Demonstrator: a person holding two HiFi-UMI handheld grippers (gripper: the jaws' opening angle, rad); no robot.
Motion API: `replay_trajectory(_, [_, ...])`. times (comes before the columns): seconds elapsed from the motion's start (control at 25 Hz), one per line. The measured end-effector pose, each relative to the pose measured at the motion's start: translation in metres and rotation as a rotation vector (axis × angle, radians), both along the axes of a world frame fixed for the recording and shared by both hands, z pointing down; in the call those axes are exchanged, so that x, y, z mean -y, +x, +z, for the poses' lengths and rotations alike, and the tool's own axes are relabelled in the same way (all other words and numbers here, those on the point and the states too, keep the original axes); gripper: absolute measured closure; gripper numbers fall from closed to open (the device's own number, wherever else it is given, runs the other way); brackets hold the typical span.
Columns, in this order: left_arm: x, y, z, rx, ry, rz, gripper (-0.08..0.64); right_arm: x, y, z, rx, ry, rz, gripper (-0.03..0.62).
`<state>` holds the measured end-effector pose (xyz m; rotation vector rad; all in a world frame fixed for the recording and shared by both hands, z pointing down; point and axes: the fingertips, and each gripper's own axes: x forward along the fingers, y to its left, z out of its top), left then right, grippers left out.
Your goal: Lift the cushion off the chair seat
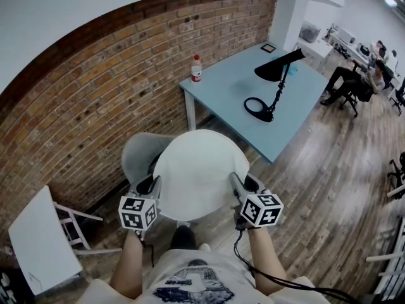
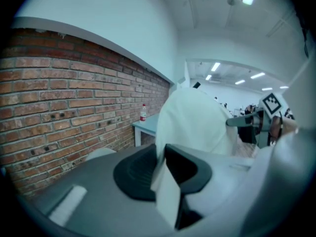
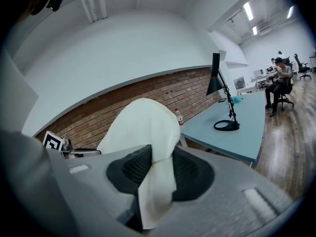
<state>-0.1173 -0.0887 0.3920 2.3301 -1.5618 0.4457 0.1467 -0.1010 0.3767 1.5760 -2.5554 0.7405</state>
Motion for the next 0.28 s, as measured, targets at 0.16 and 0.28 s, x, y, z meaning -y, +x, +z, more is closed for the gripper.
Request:
replay_trajectory(0.16, [-0.0022,-0.0002,0.0025,-0.004,-0.005,0.001,0.506,-0.0008,-0.0005,0.0017,-0.004,-0.003,-0.003,0.478])
replay_trajectory(0.28, [-0.0008,-0.0023,0.0042,-0.004,-0.007,0.001,0.506,0.0016,-0.0026,0.0026,-0.006,-0.001,-0.006,0.478])
